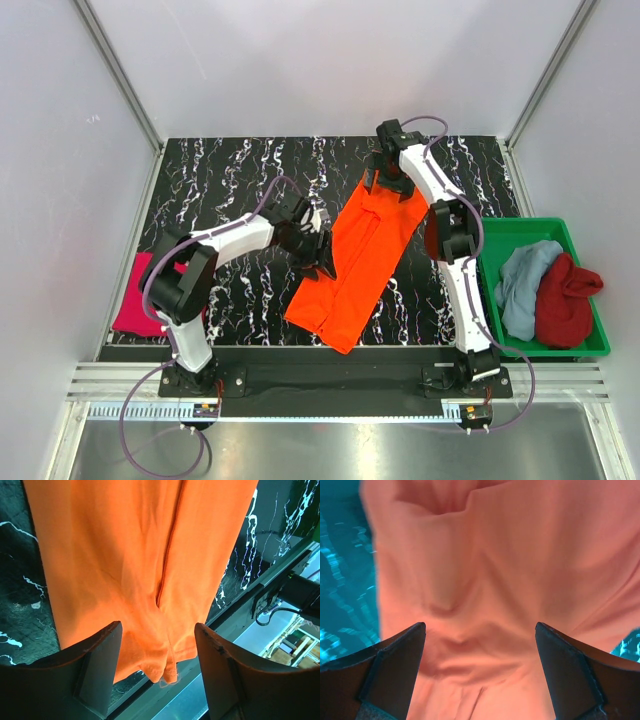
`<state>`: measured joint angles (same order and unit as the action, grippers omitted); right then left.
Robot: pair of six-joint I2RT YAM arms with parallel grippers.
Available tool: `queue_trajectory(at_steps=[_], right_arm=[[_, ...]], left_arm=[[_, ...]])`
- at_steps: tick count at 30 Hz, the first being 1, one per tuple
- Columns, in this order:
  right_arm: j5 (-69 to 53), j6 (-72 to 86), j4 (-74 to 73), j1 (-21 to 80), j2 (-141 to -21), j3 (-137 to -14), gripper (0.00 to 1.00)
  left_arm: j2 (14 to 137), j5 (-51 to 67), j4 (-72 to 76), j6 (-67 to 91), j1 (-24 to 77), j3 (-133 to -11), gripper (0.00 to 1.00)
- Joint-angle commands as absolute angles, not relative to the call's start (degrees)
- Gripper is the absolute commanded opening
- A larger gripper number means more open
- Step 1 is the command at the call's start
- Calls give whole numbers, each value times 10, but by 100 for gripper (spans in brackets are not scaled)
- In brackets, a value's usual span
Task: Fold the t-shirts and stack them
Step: Fold the tshirt
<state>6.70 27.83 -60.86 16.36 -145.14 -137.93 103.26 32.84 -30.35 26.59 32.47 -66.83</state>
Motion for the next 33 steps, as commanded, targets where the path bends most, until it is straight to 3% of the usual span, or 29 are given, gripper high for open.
queue_trajectory(at_steps=[1, 16, 23, 28, 33], right_arm=[[120, 250, -619, 170, -1480, -1412, 98], [77, 133, -585, 181, -1607, -1570, 97], [2, 91, -478, 208, -1612, -1590, 96], [-33, 126, -447, 225, -1576, -1624, 97], [-1, 155, -459, 223, -1446, -1552, 100]], left_arm=[[1036, 316, -297, 260, 331, -695, 65], [1085, 287, -304, 249, 350, -726, 66], [1019, 242, -303, 269, 350, -740, 66], [1015, 265, -298, 274, 350, -739, 66], [1039, 288, -266, 292, 351, -736, 67]])
